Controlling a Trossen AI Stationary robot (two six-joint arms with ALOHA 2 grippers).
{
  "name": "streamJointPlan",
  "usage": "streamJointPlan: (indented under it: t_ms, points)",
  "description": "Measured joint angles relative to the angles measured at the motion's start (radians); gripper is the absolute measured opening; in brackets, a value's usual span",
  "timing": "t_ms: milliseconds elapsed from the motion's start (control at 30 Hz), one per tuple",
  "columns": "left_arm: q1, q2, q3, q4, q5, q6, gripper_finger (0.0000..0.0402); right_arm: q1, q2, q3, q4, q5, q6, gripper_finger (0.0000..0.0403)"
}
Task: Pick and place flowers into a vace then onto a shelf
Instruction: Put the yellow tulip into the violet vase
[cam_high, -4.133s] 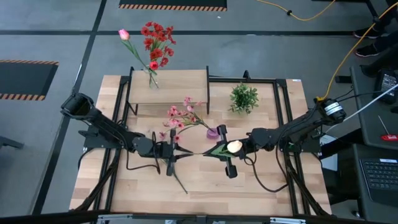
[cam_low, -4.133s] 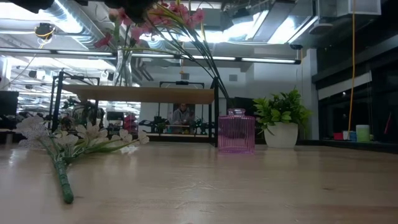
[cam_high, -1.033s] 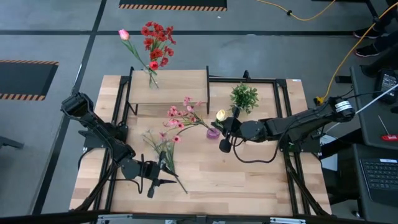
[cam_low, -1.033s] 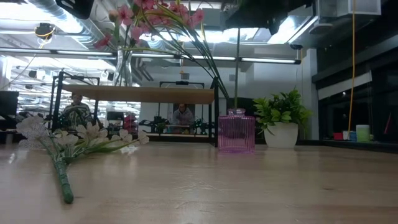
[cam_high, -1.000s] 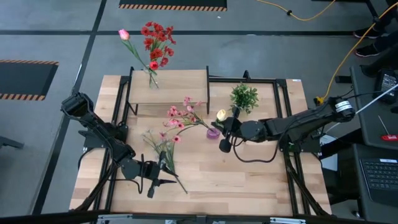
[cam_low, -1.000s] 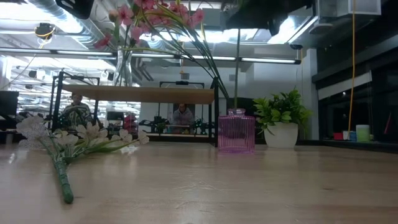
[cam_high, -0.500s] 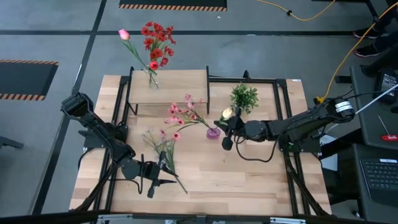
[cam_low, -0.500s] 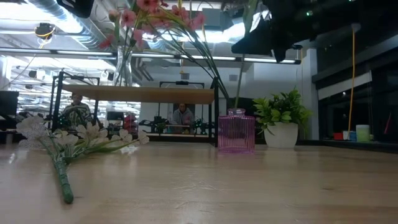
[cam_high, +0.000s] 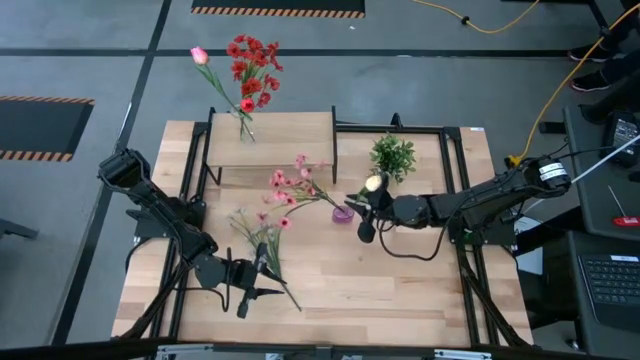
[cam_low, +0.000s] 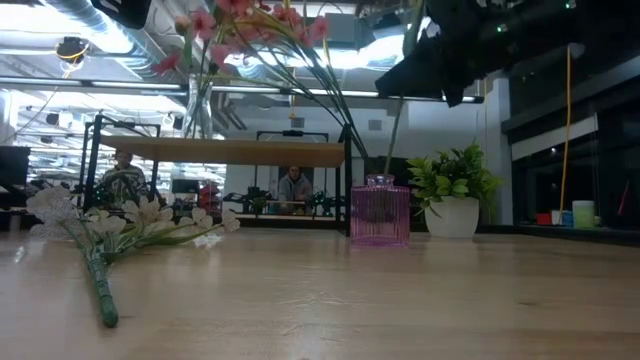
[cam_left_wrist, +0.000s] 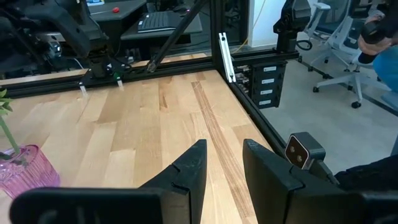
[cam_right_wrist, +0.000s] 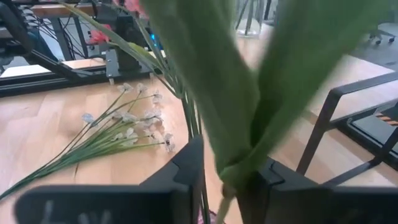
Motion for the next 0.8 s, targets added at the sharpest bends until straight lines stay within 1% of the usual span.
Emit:
streamJointPlan:
  t_ms: [167, 233, 367, 533, 700, 800]
  points:
    - [0.0, 0.0, 0.0, 0.0, -0.001, 0.0, 0.0098, 0.0, 0.0, 0.0, -0.087, 0.0, 0.07, 0.012]
    - [0.0, 0.0, 0.0, 0.0, -0.001, 0.0, 0.0098, 0.0, 0.0, 0.0, -0.114, 0.0, 0.075, 0.0133]
    - [0.0, 0.0, 0.0, 0.0, -0.009, 0.0, 0.0098, 0.0, 0.0, 0.0, -0.104, 0.0, 0.071, 0.0152]
    - [0.0, 0.0, 0.0, 0.0, -0.021, 0.0, 0.0098, 0.0, 0.0, 0.0, -0.155, 0.001, 0.053, 0.0163]
    - [0.0, 0.0, 0.0, 0.0, -0.021, 0.0, 0.0098, 0.016, -0.004, 0.0, -0.241, 0.002, 0.046, 0.0162]
    - [0.0, 0.0, 0.0, 0.0, -0.027, 0.0, 0.0098, 0.02, -0.029, 0.0, -0.285, 0.0, 0.071, 0.0161]
